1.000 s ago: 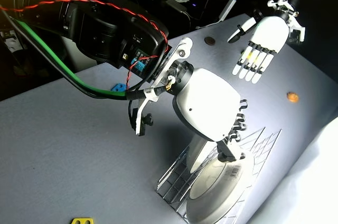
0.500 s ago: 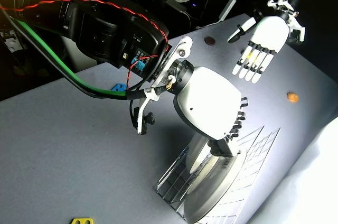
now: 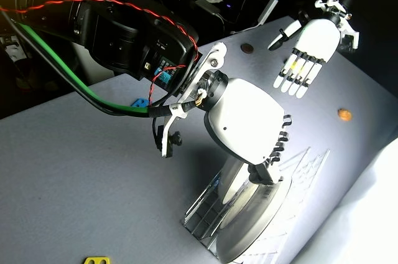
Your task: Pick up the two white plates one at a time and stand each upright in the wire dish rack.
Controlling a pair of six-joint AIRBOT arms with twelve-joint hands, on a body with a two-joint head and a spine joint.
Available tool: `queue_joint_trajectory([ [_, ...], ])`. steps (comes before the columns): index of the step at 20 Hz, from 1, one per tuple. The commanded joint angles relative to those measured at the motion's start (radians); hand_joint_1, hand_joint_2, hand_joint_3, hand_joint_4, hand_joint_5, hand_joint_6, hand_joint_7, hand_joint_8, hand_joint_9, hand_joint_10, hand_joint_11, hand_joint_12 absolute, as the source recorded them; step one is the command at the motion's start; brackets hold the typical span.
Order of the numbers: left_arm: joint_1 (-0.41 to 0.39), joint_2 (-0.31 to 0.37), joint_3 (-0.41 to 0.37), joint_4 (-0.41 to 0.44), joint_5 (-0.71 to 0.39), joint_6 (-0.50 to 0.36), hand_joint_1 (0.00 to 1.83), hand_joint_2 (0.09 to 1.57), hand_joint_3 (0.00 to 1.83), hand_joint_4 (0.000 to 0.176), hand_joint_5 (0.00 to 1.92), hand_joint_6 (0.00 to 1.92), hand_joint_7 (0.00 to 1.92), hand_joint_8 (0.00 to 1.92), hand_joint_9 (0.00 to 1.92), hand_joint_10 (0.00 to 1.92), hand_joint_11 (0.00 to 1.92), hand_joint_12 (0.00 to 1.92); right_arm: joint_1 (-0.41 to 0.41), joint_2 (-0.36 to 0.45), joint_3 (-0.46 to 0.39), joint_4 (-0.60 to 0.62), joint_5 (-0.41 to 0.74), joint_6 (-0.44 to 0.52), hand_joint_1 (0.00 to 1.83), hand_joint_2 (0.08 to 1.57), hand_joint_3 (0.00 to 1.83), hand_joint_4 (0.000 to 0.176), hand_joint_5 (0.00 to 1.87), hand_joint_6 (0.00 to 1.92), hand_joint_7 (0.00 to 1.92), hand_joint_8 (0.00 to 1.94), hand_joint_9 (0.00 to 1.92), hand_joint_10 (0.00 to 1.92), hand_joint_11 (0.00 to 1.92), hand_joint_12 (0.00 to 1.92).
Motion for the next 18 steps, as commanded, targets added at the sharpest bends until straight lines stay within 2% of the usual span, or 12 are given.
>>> queue_joint_trajectory([
  [1,-0.007,0.006,-0.002,-0.066,-0.026,0.004,0.0,1.13,0.0,0.0,0.0,0.0,0.0,0.0,0.0,0.0,0.0,0.0,0.02,0.011,-0.001,-0.037,0.032,-0.002,1.25,1.08,0.0,0.0,1.01,1.07,1.13,0.61,1.17,0.04,0.67,1.08],
  [2,-0.007,0.006,-0.003,-0.066,-0.027,0.004,0.0,1.13,0.0,0.0,0.0,0.0,0.0,0.0,0.0,0.0,0.0,0.0,0.026,0.013,-0.003,-0.037,0.031,-0.002,1.34,1.1,0.0,0.0,0.97,1.11,1.12,0.66,0.91,0.93,0.57,1.19],
  [3,-0.007,0.006,-0.003,-0.066,-0.028,0.004,0.0,1.13,0.0,0.0,0.0,0.0,0.0,0.0,0.0,0.0,0.0,0.0,0.033,0.017,-0.007,-0.038,0.031,-0.002,1.24,1.12,0.0,0.0,0.95,1.14,1.03,0.8,0.88,0.64,0.55,1.17],
  [4,-0.007,0.006,-0.003,-0.066,-0.028,0.004,0.0,1.14,0.0,0.0,0.0,0.0,0.0,0.0,0.0,0.0,0.0,0.0,0.037,0.02,-0.01,-0.038,0.031,-0.002,1.13,1.15,0.0,0.0,0.9,1.1,1.01,0.17,0.92,0.25,0.49,1.15],
  [5,-0.007,0.006,-0.003,-0.066,-0.028,0.004,0.0,1.13,0.0,0.0,0.0,0.0,0.0,0.0,0.0,0.0,0.0,0.0,0.04,0.022,-0.013,-0.038,0.031,-0.002,1.08,1.14,0.0,0.0,0.92,1.07,1.04,0.02,0.96,0.08,0.53,1.07],
  [6,-0.007,0.006,-0.004,-0.066,-0.028,0.004,0.0,1.13,0.0,0.0,0.0,0.0,0.0,0.0,0.0,0.0,0.0,0.0,0.042,0.024,-0.016,-0.039,0.031,-0.004,0.99,1.08,0.0,0.0,0.85,0.52,1.02,0.01,0.95,0.04,0.53,1.01],
  [7,-0.008,0.007,-0.004,-0.066,-0.028,0.004,0.0,1.13,0.0,0.0,0.0,0.0,0.0,0.0,0.0,0.0,0.0,0.0,0.043,0.025,-0.018,-0.04,0.031,-0.004,0.97,1.05,0.0,0.0,0.91,0.23,1.02,0.0,0.94,0.02,0.52,0.94],
  [8,-0.008,0.007,-0.006,-0.066,-0.028,0.004,0.0,1.13,0.0,0.0,0.0,0.0,0.0,0.0,0.0,0.0,0.0,0.0,0.044,0.026,-0.019,-0.042,0.031,-0.004,0.97,1.03,0.0,0.0,0.95,0.1,1.01,0.0,0.94,0.01,0.53,0.9],
  [10,-0.01,0.007,-0.007,-0.066,-0.029,0.004,0.0,1.13,0.0,0.0,0.0,0.0,0.0,0.0,0.0,0.0,0.0,0.0,0.045,0.027,-0.02,-0.044,0.031,-0.004,0.96,1.02,0.0,0.0,0.96,0.02,1.01,0.0,0.95,0.0,0.53,0.86],
  [15,-0.011,0.007,-0.007,-0.066,-0.033,0.004,0.0,1.14,0.0,0.0,0.0,0.0,0.0,0.0,0.0,0.0,0.0,0.0,0.049,0.029,-0.021,-0.045,0.031,-0.004,0.97,1.01,0.0,0.0,0.9,0.0,0.96,0.0,0.89,0.0,0.44,0.87],
  [18,-0.011,0.008,-0.01,-0.066,-0.036,0.004,0.0,1.13,0.0,0.0,0.0,0.0,0.0,0.0,0.0,0.0,0.0,0.0,0.06,0.032,-0.023,-0.045,0.03,-0.004,0.88,0.99,0.0,0.0,0.73,0.0,0.93,0.0,0.88,0.0,0.47,0.83],
])
